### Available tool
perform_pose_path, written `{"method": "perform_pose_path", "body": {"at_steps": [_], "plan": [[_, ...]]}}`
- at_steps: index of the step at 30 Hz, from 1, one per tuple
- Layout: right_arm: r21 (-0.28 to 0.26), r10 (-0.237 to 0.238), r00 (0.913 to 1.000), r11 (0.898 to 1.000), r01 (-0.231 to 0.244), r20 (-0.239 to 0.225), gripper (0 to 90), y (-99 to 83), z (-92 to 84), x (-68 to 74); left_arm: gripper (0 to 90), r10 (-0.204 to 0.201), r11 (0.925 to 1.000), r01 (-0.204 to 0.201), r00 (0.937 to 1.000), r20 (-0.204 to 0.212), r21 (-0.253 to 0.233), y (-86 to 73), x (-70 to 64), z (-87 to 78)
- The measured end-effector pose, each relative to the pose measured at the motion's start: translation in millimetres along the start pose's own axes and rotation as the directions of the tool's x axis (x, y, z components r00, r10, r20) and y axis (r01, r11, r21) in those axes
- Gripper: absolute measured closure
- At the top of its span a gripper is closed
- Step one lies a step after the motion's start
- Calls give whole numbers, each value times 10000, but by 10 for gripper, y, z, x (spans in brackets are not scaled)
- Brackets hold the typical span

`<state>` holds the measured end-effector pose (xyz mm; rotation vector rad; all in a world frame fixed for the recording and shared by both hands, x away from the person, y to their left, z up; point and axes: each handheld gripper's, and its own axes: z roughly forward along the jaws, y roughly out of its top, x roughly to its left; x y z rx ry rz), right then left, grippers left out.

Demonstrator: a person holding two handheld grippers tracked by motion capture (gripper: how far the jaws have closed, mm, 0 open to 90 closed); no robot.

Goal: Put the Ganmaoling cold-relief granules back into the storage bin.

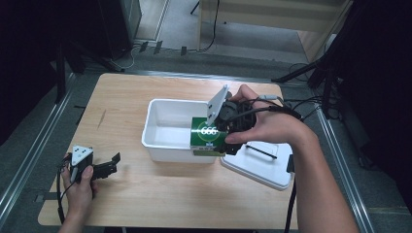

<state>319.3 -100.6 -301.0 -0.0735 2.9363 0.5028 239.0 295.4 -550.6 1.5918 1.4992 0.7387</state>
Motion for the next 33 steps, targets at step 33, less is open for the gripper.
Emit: {"method": "perform_pose_path", "body": {"at_steps": [33], "plan": [[73, 32, 9989, 10000, -36, 460, 159, 13, 271, -438, 0, -35, 10000, 35, 10000, 28, -28, -1, 3, 1]]}}
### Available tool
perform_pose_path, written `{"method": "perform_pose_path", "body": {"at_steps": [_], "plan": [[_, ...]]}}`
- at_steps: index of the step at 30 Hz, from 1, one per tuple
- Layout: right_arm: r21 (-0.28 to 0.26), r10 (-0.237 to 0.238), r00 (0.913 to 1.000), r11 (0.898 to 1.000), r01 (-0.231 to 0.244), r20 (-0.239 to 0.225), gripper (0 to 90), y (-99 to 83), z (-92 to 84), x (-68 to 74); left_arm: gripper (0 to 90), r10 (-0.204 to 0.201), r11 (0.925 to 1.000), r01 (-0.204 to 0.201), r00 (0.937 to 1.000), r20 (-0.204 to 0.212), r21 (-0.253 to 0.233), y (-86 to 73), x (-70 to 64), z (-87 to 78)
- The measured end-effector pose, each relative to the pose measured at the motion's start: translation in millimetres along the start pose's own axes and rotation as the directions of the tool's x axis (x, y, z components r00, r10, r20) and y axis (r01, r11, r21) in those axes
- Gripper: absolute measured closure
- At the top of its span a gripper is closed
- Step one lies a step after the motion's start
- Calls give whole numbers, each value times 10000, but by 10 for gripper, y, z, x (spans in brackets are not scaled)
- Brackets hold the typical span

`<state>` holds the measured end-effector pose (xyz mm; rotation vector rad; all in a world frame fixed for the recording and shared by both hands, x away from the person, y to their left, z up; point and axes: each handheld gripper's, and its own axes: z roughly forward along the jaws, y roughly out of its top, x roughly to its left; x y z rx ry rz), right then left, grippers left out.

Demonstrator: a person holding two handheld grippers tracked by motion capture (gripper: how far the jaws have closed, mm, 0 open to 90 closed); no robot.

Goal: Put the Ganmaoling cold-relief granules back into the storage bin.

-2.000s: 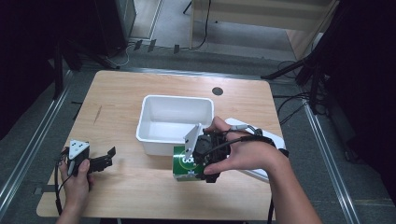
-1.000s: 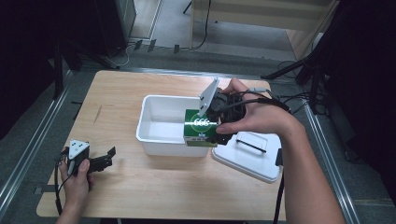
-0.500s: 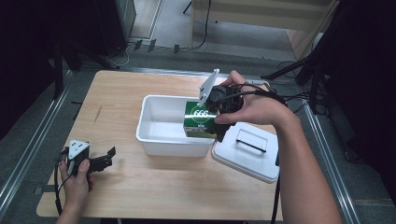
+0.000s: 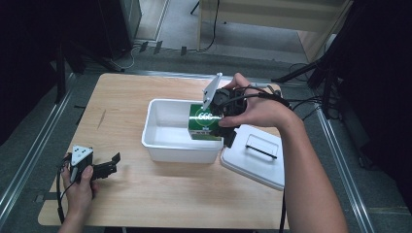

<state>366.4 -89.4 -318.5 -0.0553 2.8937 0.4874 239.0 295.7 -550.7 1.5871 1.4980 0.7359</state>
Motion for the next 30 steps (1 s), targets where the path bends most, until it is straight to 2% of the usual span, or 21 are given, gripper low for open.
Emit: {"method": "perform_pose_path", "body": {"at_steps": [22, 30], "plan": [[97, 116, 9999, 9999, -116, -69, 158, -65, 309, -80, 0, 7, 10000, -7, 10000, 10, -11, 0, -1, 2], [-69, 113, 9999, 9999, -114, -127, 158, -106, 388, -98, 0, 13, 10000, -13, 10000, 4, -14, 0, -2, 2]]}}
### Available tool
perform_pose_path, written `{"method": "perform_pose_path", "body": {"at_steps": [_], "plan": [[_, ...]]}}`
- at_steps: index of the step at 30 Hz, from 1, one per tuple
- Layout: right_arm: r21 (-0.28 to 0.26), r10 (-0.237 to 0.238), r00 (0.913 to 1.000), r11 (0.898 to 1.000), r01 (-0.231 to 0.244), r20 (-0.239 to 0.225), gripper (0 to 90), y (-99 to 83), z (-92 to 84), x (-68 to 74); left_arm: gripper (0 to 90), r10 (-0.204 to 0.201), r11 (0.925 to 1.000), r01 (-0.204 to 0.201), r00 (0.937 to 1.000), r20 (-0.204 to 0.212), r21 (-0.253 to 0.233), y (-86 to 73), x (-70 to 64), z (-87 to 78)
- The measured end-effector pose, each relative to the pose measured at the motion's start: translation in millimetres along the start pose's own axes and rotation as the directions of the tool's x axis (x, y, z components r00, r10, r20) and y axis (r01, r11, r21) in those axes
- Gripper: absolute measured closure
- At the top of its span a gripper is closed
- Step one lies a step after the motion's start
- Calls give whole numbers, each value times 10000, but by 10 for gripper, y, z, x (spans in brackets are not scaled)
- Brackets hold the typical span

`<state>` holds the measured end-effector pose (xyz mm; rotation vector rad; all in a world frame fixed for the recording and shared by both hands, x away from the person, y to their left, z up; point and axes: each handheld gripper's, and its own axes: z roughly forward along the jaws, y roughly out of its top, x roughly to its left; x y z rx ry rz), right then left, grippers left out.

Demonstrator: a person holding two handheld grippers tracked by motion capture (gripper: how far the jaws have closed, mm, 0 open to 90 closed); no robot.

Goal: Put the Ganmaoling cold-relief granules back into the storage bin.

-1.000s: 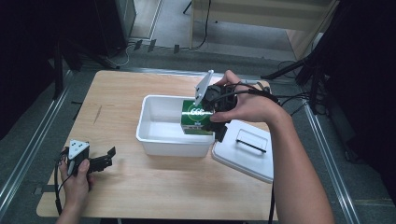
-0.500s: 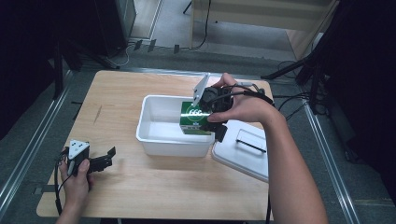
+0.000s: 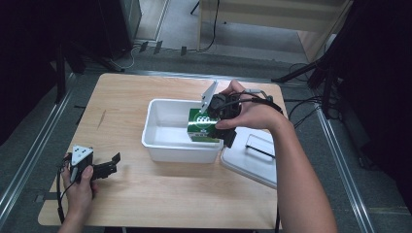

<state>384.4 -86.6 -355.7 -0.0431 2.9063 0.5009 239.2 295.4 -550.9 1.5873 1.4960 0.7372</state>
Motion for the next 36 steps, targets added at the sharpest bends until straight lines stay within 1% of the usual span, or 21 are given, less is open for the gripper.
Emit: {"method": "perform_pose_path", "body": {"at_steps": [7, 10, 13, 17, 18, 19, 22, 25, 36], "plan": [[-1, 14, 10000, 10000, -14, -70, 157, -14, 75, -5, 0, 4, 10000, -4, 10000, -1, -3, 0, 0, 0], [30, 82, 9997, 10000, -82, -218, 157, -30, 140, -17, 0, -2, 10000, 2, 10000, 2, -2, 0, 1, 0], [15, 176, 9996, 9998, -175, -235, 157, -42, 169, -24, 0, -4, 10000, 4, 10000, -1, -4, 0, 0, 0], [24, 177, 9993, 9998, -176, -326, 157, -57, 222, -39, 0, -26, 10000, 26, 10000, -1, 8, 0, -1, -1], [81, 256, 9991, 9996, -254, -343, 156, -59, 238, -39, 0, -33, 10000, 33, 10000, -2, 5, -1, -1, 0], [69, 204, 9992, 9998, -202, -348, 157, -59, 252, -43, 0, -30, 10000, 30, 10000, 5, 7, 0, -1, -1], [104, 259, 9987, 9996, -255, -436, 157, -64, 293, -55, 0, -6, 10000, 6, 10000, 0, 25, 0, 0, -2], [151, 380, 9981, 9992, -373, -495, 156, -85, 352, -78, 0, -6, 10000, 6, 10000, 10, 30, 0, 1, -2], [313, 461, 9965, 9985, -440, -699, 156, -128, 550, -138, 0, 17, 10000, -17, 10000, 3, 25, -1, 0, -3]]}}
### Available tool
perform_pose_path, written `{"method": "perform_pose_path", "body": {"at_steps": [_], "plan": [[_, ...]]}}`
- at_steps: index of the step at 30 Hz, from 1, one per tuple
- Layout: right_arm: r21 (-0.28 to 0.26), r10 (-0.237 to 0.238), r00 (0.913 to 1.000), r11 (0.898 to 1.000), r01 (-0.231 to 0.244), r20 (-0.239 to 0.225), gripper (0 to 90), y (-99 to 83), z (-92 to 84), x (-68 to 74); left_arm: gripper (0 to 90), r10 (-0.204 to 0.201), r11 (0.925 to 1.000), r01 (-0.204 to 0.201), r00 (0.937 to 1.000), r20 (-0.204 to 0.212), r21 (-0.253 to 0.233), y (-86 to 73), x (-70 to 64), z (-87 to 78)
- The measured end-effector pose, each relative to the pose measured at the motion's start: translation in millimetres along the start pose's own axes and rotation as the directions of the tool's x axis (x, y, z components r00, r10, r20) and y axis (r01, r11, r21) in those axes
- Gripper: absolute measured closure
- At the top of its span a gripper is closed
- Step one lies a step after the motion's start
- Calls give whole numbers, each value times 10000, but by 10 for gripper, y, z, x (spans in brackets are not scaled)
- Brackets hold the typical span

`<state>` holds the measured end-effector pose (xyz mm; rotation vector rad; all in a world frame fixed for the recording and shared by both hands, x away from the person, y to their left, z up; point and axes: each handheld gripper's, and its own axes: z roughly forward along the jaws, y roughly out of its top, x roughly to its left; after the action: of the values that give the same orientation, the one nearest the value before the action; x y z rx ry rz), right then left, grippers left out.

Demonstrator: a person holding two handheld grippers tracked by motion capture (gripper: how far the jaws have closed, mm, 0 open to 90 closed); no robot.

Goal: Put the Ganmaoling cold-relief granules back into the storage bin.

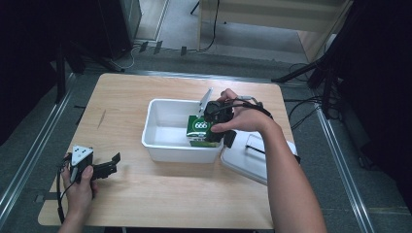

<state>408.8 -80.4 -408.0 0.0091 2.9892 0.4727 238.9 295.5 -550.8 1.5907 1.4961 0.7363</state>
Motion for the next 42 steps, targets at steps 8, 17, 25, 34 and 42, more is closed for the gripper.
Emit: {"method": "perform_pose_path", "body": {"at_steps": [8, 17, 25, 34, 42], "plan": [[433, 50, 9999, 9991, -44, -148, 154, -13, 84, -10, 0, -3, 10000, 3, 10000, 3, 4, 0, 0, 0], [679, 142, 9996, 9976, -124, -262, 152, -10, 168, -33, 0, 3, 10000, -3, 10000, 0, 3, 0, 0, 0], [1004, 270, 9987, 9947, -226, -429, 147, -9, 233, -46, 0, 0, 10000, 0, 10000, 3, -2, 0, 0, 0], [1241, 560, 9981, 9909, -524, -253, 182, -37, 227, -51, 0, -4, 10000, 4, 10000, 12, -6, 0, 1, 0], [785, 729, 9971, 9944, -709, -221, 165, -58, 70, -39, 0, 20, 10000, -20, 10000, 7, 18, 0, 0, -1]]}}
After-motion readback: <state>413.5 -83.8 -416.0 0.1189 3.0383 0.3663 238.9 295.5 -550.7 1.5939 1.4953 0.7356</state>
